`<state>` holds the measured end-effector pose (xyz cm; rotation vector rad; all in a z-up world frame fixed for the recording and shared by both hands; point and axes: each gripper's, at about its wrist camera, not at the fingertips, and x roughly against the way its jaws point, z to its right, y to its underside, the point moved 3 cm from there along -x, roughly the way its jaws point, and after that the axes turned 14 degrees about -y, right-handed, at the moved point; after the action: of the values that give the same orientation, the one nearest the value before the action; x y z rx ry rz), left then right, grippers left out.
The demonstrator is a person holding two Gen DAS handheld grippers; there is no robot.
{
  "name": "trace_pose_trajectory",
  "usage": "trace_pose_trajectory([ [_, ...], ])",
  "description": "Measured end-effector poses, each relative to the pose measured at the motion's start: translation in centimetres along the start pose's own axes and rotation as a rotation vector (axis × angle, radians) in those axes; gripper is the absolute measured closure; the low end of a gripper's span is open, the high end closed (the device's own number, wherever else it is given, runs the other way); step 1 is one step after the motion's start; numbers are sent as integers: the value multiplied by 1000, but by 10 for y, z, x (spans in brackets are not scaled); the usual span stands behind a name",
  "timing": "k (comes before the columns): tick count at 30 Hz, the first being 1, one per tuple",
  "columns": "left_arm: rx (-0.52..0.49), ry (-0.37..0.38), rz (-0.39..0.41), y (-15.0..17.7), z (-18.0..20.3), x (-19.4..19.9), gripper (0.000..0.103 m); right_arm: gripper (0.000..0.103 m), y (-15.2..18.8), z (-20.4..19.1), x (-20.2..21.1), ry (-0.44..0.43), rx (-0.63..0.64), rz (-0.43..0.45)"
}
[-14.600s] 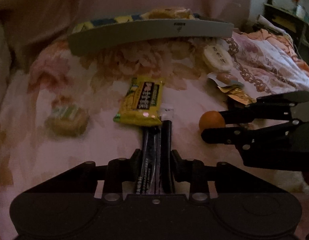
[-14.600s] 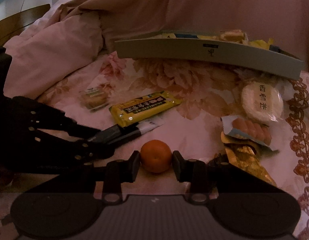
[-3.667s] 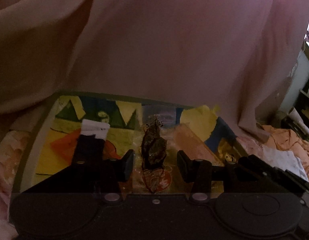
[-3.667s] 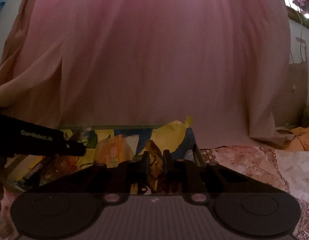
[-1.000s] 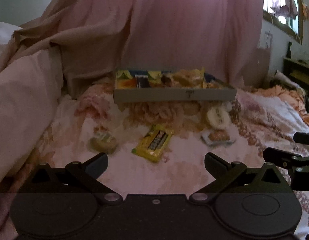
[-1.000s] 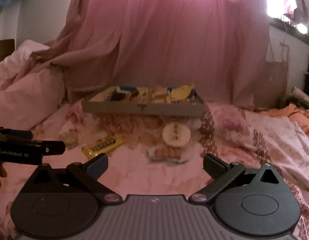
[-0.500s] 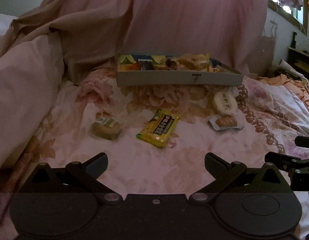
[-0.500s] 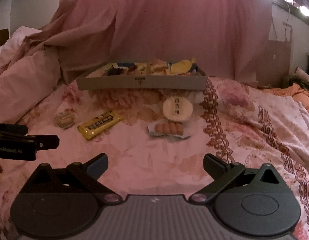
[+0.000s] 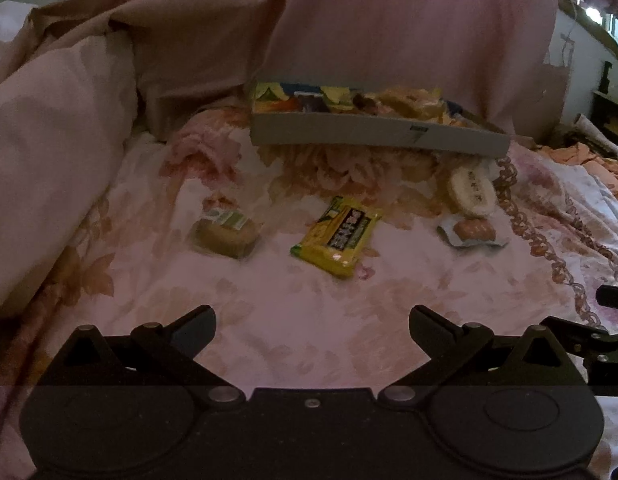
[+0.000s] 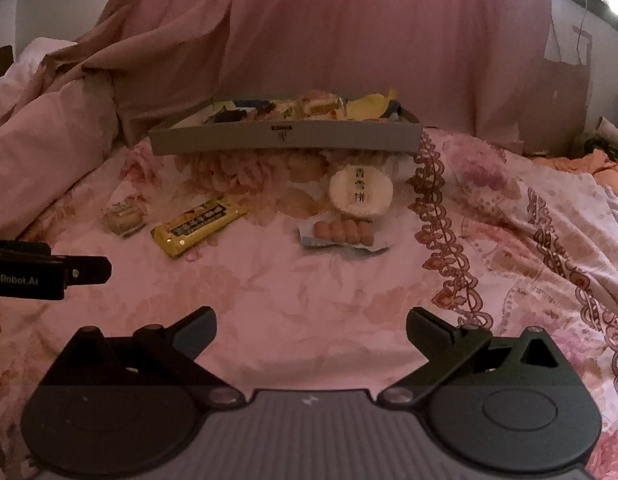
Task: Organize snacks
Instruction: 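Grasp the green-labelled cake with the left tool while the right tool grasps the yellow candy bar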
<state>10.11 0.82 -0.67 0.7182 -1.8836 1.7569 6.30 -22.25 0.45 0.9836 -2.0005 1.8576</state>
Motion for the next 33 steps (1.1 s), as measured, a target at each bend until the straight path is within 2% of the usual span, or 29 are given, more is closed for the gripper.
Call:
trace_pose_trajectory([
  [11,-31,-37,-69,-11,-25,-42,1,0,-14,-7,-34,-73,-5,-41],
  [17,-61,-53,-26,-30,-48,-66,1,0,-38,-22,-71,-131,-39,-68],
  [21,-2,-17,-18,-46,-73,-88,1,0,-57,-37,-101,-175,-68,-108],
  [25,84,28,13,-59,-90,-102,1,0,-72,-50,-135,-177,-103,-148],
  [33,128,64,50,-74,-101,-113,1,0,-86,-67,-199,-109,-210,-198],
])
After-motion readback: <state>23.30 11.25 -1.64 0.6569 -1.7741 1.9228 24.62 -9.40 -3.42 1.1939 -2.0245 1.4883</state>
